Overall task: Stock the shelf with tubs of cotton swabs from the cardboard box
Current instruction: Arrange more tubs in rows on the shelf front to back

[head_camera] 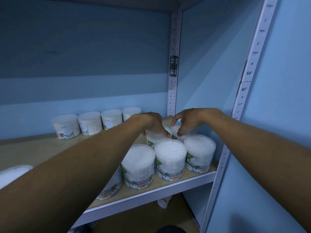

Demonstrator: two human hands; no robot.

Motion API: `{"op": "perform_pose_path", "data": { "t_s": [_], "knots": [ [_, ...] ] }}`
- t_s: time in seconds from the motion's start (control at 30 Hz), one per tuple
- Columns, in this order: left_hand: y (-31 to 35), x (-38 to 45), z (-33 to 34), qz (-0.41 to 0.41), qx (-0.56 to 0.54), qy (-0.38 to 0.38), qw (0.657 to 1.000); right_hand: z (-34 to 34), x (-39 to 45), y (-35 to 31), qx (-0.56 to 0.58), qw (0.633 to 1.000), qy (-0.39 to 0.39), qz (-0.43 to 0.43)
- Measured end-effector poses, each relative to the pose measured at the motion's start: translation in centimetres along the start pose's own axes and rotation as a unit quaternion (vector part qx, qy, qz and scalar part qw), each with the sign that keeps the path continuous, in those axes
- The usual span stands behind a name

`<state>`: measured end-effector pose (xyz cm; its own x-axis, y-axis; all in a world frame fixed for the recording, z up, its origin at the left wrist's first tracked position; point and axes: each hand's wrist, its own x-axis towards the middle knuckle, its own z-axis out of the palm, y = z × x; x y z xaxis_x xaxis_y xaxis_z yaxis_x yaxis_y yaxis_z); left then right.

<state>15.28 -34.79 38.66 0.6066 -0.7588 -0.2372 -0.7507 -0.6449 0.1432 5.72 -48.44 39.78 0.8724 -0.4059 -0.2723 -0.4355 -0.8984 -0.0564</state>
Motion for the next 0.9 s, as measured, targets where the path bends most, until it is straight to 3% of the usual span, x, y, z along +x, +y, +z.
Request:
{"op": "perform_pose_path", "data": {
  "t_s": [0.3, 0.57, 0.9],
  "knots": [
    [-2.0, -0.6, -1.0, 0.019, 0.003, 0.034, 0.999, -0.5, 0.8, 0.0, 0.037, 0.999, 0.03, 0.003],
    [-8.2, -0.1, -2.4, -0.01, 0.059, 0.074, 0.995, -1.0, 3.3, -3.0, 0.011, 0.998, 0.06, -0.025],
    [-15.2, 2.6, -2.4, -0.046, 0.023, 0.123, 0.991, -1.0, 8.3, -7.9, 0.022, 0.996, 0.075, -0.051]
  ]
}}
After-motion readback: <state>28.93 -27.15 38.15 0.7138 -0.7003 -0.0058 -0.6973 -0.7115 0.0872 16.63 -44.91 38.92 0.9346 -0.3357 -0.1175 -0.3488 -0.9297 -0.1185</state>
